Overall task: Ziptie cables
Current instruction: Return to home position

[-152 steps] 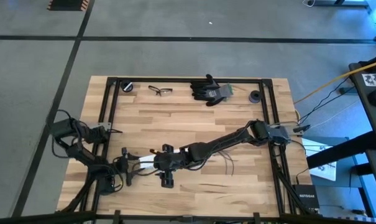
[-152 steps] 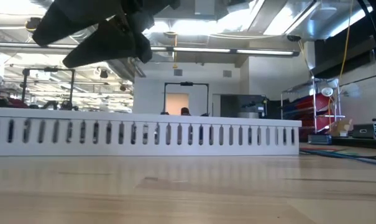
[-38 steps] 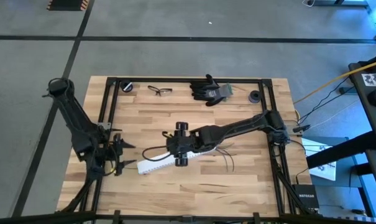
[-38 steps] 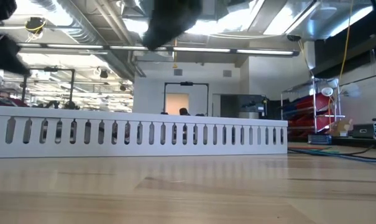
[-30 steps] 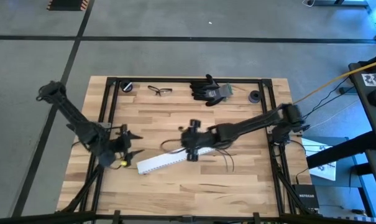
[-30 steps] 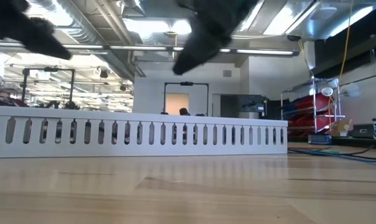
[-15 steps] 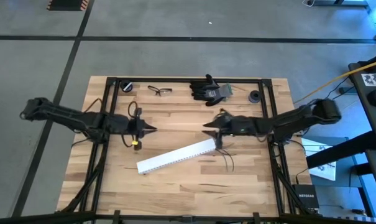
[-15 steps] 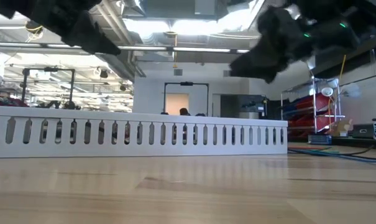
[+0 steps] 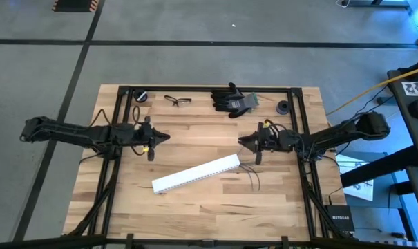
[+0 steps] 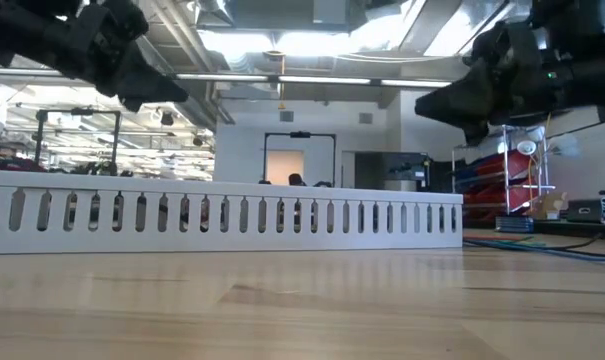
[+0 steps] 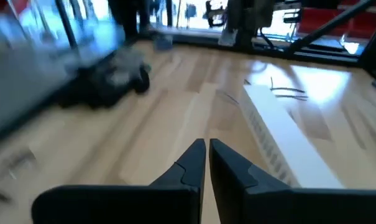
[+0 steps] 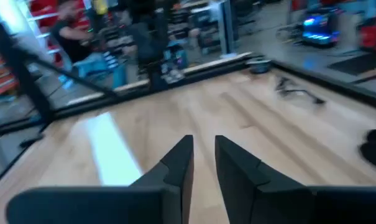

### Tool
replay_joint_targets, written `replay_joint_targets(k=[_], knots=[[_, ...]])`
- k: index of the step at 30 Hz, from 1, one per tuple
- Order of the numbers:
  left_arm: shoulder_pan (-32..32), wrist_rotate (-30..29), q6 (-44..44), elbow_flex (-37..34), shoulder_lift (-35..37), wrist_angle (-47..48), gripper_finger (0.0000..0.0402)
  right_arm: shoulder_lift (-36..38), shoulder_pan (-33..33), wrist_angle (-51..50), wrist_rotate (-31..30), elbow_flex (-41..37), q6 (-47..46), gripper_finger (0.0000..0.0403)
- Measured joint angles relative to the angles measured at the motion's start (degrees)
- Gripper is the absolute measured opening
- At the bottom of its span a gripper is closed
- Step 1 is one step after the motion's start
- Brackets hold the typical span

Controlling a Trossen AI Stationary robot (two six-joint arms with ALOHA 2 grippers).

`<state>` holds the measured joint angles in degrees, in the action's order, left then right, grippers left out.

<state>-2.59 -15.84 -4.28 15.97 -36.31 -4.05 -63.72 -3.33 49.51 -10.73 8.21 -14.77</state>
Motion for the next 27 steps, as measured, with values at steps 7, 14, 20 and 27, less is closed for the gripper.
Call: replay_joint_targets(k=[7, 14, 20, 27], knots=[[2.0, 0.1, 1.4, 0.0, 0.4, 3.4, 0.0007, 3.2, 4.0, 0.6, 8.0, -2.4, 4.7, 0.0056], [5.5, 5.7, 1.9, -0.2, 4.2, 3.5, 0.0007, 15.2, 8.5, -0.2, 15.0, -7.8, 6.5, 0.0056], [6.0, 6.3, -0.5, -3.8, 10.1, 3.0, 0.0007, 27.1, 8.7, -12.9, 11.7, -7.8, 9.2, 0.0056], [4.5, 6.5, -4.3, -10.6, 20.7, 1.2, 0.0007, 42.6, 8.7, -28.0, 9.1, -7.8, 10.9, 0.0056]])
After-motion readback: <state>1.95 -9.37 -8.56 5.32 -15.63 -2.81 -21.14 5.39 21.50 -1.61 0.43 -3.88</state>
